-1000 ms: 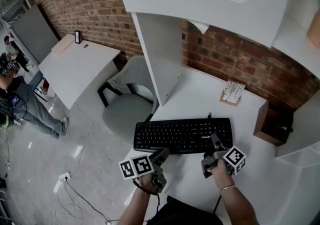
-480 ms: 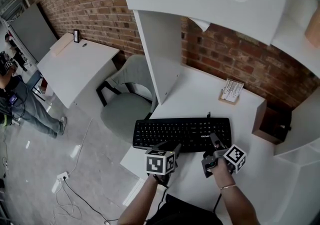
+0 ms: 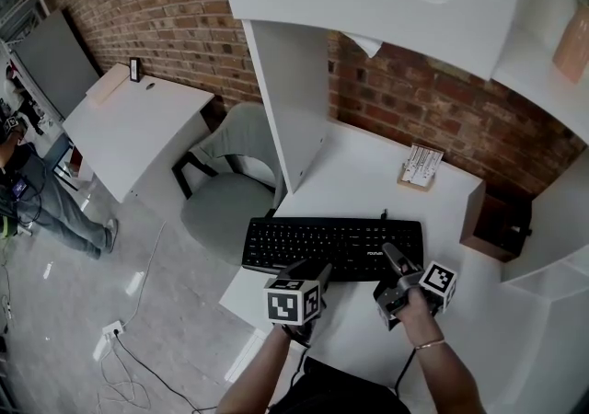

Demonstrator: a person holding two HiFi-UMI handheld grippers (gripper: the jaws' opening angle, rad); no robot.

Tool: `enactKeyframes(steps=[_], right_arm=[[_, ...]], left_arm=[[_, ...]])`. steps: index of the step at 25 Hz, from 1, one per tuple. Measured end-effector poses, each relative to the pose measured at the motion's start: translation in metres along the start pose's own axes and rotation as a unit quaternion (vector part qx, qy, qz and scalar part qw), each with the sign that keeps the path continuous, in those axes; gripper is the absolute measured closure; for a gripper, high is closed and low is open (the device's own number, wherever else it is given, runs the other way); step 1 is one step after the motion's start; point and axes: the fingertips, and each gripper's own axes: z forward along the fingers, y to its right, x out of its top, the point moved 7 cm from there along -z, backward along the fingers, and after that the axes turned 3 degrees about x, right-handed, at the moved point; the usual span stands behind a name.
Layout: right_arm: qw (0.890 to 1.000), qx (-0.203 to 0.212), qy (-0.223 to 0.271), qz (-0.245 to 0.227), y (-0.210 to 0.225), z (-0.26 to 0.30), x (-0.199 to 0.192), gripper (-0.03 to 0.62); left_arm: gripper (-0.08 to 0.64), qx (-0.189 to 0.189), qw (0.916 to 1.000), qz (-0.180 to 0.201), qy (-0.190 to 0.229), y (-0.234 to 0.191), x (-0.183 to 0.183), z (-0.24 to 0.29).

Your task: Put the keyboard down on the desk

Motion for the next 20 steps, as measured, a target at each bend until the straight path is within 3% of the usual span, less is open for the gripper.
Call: enactKeyframes(steps=[3,6,8,11,17,20], right_arm=[[1.0,0.0,0.002,0.003,0.002,0.001,0.001,0.325],[1.0,-0.002,0.007,0.003,-0.001,0.0,0.0,0.325],[1.0,-0.001,0.011,0.003,-0.003,-0.001,0.0,0.325],[1.0,0.002,0.016,0.006,-0.006,-0.002,-0.002,0.325],[1.0,0.011,0.019,0.006,-0.01,-0.003,-0.002,0.325],[1.0,0.015,0.018,0.004,-0.005,-0.003,0.0,0.325]], left_arm=[[0.374,-0.02,0.9992,0.033,0.013,0.016,-0.004,-0.011],[0.374,-0.017,0.9891,0.145,0.012,0.044,-0.012,-0.017],[0.374,-0.037,0.9841,0.174,-0.003,0.063,-0.022,-0.017],[0.374,-0.07,0.9903,0.112,-0.044,0.071,-0.046,-0.009],[0.373,-0.05,0.9963,0.016,-0.067,0.05,-0.056,0.009],[0.371,-0.048,0.9969,0.0,-0.061,0.044,-0.048,0.015]])
